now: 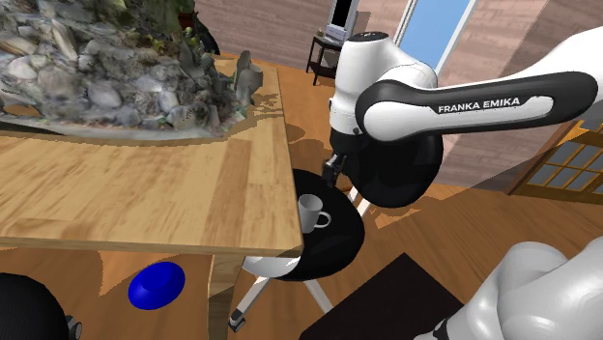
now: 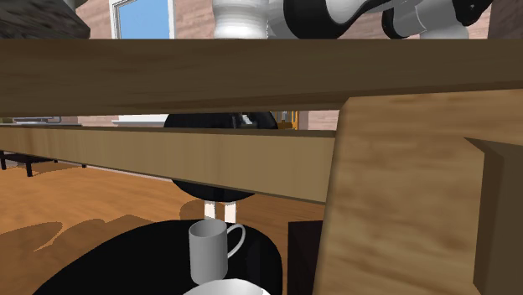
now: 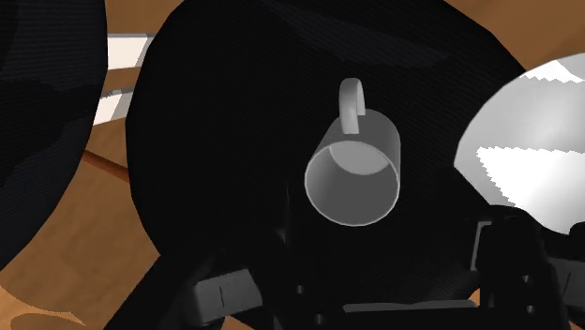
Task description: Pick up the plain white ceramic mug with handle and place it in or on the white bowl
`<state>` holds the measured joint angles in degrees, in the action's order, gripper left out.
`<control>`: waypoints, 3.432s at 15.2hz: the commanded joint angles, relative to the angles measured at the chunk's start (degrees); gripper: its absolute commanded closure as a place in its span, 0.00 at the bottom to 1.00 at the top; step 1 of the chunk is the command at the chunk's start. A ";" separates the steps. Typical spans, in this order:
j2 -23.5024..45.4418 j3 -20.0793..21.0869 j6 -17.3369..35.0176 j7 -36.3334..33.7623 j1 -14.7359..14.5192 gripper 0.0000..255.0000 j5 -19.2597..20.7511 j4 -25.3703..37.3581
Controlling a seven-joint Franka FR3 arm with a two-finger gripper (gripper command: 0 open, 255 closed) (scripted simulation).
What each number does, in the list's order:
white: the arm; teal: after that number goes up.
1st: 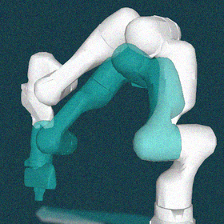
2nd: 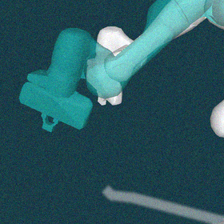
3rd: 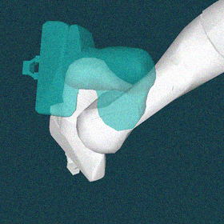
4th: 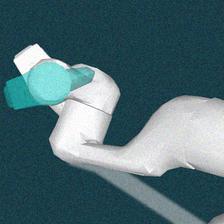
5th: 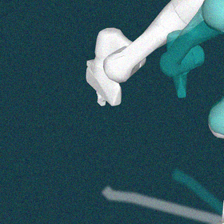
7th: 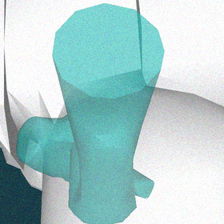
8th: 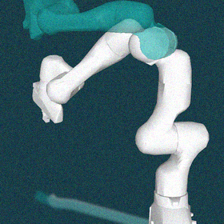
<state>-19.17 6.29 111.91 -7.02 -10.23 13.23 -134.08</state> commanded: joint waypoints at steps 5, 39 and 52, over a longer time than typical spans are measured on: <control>0.00 0.00 0.00 0.00 0.00 1.00 0.00 0.00; 26.66 -9.50 25.32 28.57 3.18 1.00 -12.63 2.17; 24.42 -9.52 22.35 28.50 3.15 1.00 -12.49 2.89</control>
<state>5.79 -3.22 134.93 21.48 -7.08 0.70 -131.30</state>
